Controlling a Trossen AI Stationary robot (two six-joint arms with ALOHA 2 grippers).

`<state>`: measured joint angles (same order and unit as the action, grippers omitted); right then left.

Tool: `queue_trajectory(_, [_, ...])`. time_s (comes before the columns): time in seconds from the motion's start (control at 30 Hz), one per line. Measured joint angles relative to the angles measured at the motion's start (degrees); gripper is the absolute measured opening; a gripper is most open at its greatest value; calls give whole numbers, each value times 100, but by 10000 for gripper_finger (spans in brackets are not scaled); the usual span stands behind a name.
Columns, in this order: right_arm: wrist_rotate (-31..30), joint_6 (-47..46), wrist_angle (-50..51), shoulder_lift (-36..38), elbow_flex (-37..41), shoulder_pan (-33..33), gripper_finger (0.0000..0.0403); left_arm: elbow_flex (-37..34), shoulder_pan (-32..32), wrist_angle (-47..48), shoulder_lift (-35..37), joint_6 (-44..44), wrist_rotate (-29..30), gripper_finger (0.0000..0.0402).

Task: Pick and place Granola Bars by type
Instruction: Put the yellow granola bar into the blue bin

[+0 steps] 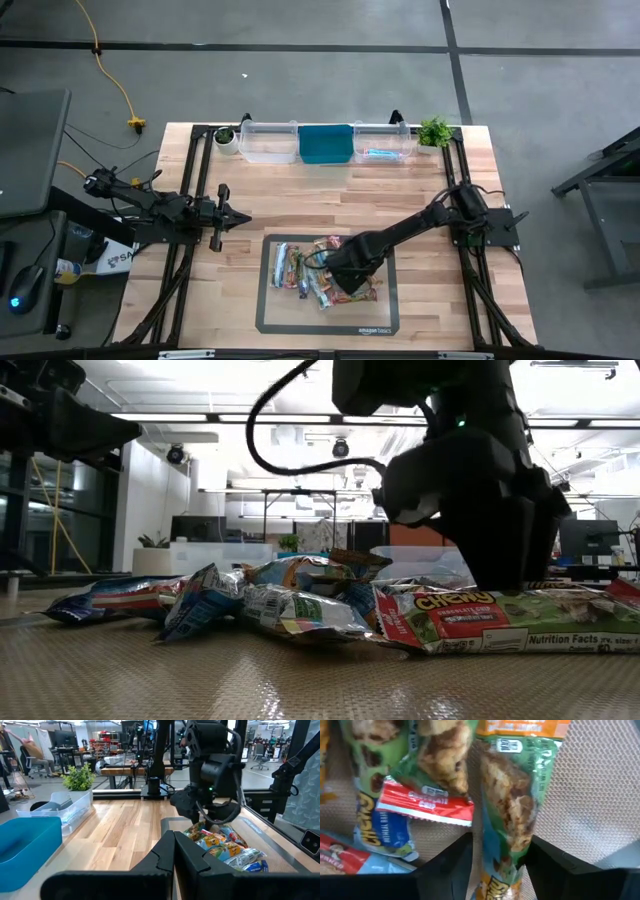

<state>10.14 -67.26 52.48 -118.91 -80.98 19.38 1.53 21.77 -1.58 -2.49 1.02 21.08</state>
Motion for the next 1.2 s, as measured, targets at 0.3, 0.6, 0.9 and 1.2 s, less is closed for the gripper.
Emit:
queue_trajectory(0.3, [-84, -73, -82, 151, 159, -27, 136, 0, 1, -1, -1, 0, 0, 1])
queue_trajectory(0.6, [-55, -80, -54, 195, 172, -98, 101, 0, 0, 0, 0, 0, 0, 1])
queue_trajectory(0.9, [23, -47, -65, 203, 172, -99, 61, 1, 1, 0, -1, 0, 0, 1])
queue_trajectory(1.2, [30, -45, 9, 205, 89, -99, 46, 0, 0, 0, 0, 0, 0, 1])
